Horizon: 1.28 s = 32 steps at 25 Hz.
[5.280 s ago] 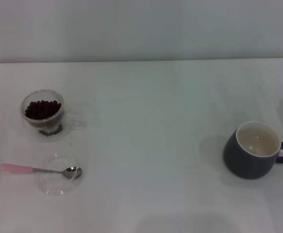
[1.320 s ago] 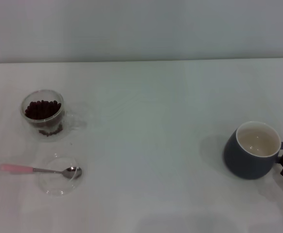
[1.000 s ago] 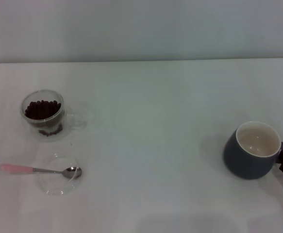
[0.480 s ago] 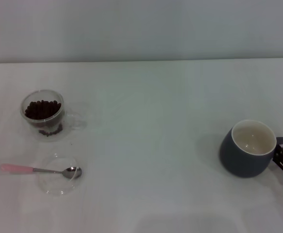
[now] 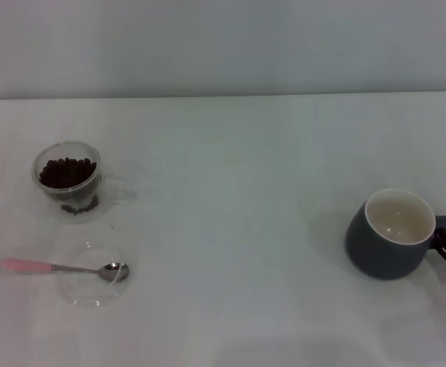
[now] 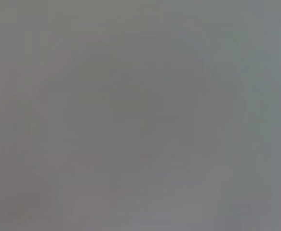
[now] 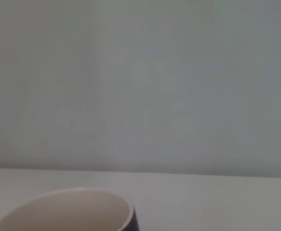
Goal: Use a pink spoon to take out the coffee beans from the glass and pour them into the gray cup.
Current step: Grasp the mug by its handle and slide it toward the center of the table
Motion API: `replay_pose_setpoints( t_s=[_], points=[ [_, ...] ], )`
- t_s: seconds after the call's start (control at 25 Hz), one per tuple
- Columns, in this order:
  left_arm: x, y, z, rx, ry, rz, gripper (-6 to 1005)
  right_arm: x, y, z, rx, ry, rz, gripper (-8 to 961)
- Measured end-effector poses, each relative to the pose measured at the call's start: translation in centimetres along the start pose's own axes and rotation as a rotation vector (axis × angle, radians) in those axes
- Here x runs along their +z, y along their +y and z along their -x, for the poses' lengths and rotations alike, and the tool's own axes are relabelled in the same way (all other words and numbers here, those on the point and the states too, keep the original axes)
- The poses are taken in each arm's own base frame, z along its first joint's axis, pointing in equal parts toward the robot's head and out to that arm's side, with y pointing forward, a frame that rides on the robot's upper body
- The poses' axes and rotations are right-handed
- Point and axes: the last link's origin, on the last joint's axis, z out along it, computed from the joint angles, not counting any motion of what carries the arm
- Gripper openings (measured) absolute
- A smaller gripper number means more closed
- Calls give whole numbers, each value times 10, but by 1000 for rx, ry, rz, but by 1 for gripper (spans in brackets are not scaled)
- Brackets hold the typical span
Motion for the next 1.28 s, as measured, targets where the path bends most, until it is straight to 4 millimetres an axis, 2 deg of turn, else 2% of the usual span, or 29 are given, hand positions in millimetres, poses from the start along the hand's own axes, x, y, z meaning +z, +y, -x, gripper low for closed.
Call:
replay_pose_setpoints(
  t_s=[0.56,1.0,1.12,1.28],
  points=[
    [-2,-2,0,1,0,-6,861,1,5,-2,53,13,18,603],
    [0,-2,-2,7,9,-1,861,2,12,2,61,-11,70,399],
    [0,-2,-2,7,10,2,862,9,18,8,55,-33,106,186],
    [0,0,-2,6,10,5,862,16,26,11,49,-39,149,186]
  ],
)
